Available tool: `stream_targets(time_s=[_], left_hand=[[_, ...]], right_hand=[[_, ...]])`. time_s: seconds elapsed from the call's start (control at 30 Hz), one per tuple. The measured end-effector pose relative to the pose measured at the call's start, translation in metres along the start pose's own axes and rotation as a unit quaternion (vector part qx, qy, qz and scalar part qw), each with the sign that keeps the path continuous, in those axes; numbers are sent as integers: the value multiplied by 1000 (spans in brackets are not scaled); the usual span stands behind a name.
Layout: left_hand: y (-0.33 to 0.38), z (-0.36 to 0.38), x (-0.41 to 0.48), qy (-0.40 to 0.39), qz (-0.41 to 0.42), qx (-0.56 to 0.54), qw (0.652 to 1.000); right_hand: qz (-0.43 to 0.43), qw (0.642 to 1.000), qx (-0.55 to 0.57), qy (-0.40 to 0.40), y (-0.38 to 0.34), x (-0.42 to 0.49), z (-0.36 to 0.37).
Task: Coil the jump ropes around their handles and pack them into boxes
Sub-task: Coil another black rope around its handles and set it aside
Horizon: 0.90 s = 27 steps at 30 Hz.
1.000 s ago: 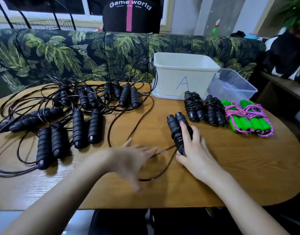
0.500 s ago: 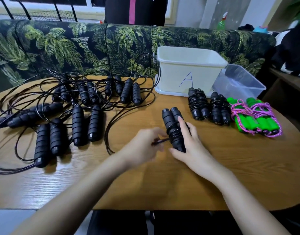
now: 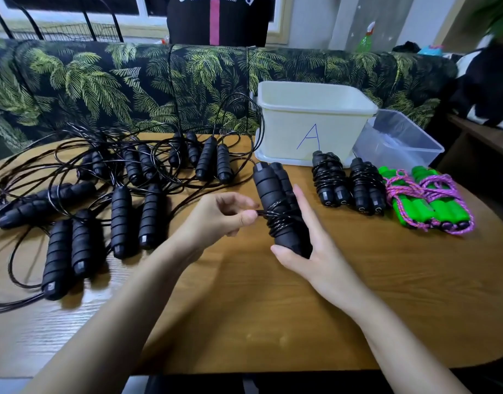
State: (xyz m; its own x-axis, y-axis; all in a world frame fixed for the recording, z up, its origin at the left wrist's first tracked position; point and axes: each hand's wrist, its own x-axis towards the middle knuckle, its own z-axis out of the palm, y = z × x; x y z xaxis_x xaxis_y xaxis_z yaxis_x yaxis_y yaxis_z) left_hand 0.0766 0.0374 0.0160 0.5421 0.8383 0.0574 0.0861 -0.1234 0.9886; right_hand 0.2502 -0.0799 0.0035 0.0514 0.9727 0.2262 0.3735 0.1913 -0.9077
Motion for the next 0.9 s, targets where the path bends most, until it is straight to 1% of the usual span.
stream_targets(time_s=[0.1,0.2,0.27,0.33,0.4,0.47,0.5,0.57,0.6,0.67,0.73,0.83,0.9], left_hand=[[-8,-1,13,-41,-6,-62,997],[-12,0,25,-90,-1,-160,983],[-12,0,31,-106,16,-202,973],[-14,-3,36,-97,26,-241,965],[-16,-5,39,-65,23,-262,963],[-16,-4,40,3,17,-231,973],[-16,-1,41,44,16,-207,977],[-14,5,40,122,17,-160,979],[-14,8,39,147,19,-138,979],[-17,8,37,161,30,-96,982],[-19,4,35,148,46,-61,986],[-20,-4,32,108,73,-39,991],[-19,-7,30,81,79,-47,992]], right_hand=[[-16,998,58,4,1,10,6],[-24,992,126,-4,-1,23,10],[-30,989,146,-12,0,33,13],[-30,992,125,-9,1,45,14],[-41,998,30,27,5,59,13],[-90,991,-76,68,9,71,12],[-107,985,-108,78,10,74,14],[-119,977,-162,71,14,74,19],[-122,968,-208,69,16,73,23],[-127,949,-280,77,21,70,29],[-120,954,-269,65,25,68,29],[-101,978,-173,51,26,67,28],[-99,985,-131,53,28,65,27]])
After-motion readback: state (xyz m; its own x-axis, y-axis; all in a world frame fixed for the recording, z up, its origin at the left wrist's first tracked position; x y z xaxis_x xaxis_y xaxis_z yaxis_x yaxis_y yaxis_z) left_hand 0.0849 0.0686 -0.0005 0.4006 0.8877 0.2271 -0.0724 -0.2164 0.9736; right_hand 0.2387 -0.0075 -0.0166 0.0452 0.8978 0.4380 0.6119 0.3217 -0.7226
